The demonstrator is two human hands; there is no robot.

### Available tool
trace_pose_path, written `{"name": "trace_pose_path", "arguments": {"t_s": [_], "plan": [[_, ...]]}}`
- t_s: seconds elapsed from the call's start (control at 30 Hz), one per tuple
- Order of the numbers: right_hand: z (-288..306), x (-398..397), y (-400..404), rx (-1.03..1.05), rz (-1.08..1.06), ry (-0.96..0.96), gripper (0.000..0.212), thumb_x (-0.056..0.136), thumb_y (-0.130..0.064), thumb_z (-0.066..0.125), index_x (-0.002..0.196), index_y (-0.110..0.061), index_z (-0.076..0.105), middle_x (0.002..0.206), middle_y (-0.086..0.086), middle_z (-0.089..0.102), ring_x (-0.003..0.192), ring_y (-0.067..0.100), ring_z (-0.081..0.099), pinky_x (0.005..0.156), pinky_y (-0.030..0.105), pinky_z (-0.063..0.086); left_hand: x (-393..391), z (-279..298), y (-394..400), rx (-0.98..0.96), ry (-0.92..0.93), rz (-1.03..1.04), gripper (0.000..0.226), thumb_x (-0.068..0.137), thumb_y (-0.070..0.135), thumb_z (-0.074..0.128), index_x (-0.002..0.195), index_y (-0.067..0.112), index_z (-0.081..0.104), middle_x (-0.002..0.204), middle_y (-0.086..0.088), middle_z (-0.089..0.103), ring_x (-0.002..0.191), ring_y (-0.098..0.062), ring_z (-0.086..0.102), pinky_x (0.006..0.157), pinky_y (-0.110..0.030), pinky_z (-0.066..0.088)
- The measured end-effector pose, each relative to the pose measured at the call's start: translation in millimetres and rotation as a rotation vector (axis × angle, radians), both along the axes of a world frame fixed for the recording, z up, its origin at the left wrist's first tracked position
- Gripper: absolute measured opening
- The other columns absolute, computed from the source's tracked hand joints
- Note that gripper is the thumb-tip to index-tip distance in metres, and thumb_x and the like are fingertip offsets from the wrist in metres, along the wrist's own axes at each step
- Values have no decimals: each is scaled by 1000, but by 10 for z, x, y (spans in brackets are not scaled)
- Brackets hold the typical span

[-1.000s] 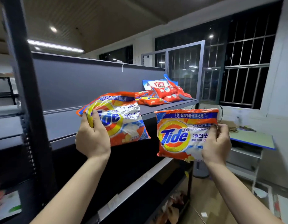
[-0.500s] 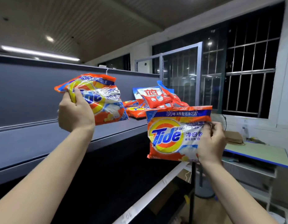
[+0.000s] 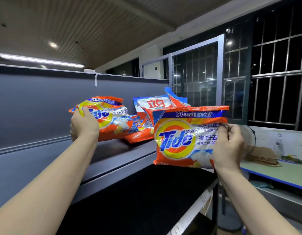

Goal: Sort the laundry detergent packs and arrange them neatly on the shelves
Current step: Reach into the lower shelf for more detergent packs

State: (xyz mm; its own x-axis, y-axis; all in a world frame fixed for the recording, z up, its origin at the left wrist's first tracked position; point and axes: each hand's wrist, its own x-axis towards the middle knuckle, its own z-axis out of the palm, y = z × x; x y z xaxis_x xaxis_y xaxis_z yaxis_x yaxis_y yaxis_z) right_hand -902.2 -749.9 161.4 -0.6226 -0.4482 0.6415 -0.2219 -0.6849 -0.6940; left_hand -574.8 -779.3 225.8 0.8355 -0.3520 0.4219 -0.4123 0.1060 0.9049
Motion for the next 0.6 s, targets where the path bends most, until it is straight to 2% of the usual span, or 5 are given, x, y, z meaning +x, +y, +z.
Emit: {"name": "trace_pose_path", "arguments": {"t_s": [0.1,0.27,0.37,0.47,0.6], "plan": [[92,18,-451,6,71,-35,22,96,-23,48,74,-26,48,73,-5,57,67,2,55,63,19,43,27,7,-422,71,17,-173,61,98,39,39,145,4,22,147,-19,35,132,-37,36,107,-40,27],[396,265,-1205,7,189,-56,26,96,-25,48,70,-24,46,69,-9,56,62,6,49,58,27,36,113,-316,-835,749,-280,-139,107,80,71,49,151,15,-9,158,-11,-13,144,-38,-8,115,-54,-1],[641,567,-1639,1,314,-78,29,95,-21,49,67,-24,43,62,-11,48,56,5,41,57,26,31,195,-280,-918,973,-576,-326,84,75,85,19,148,43,17,160,-2,10,146,-32,1,114,-57,-1],[885,955,-1991,26,379,-96,28,95,-17,47,68,-23,42,63,-10,45,60,14,40,59,27,25,207,-281,-820,902,-555,-465,61,54,98,33,112,78,36,147,13,37,141,-24,25,117,-43,13],[1002,1497,-2356,194,577,24,26,94,-1,41,119,-1,45,102,10,54,92,24,50,70,24,32,192,-302,-782,671,-469,-593,72,49,83,68,114,56,56,118,23,63,113,-6,58,104,-35,41]]}}
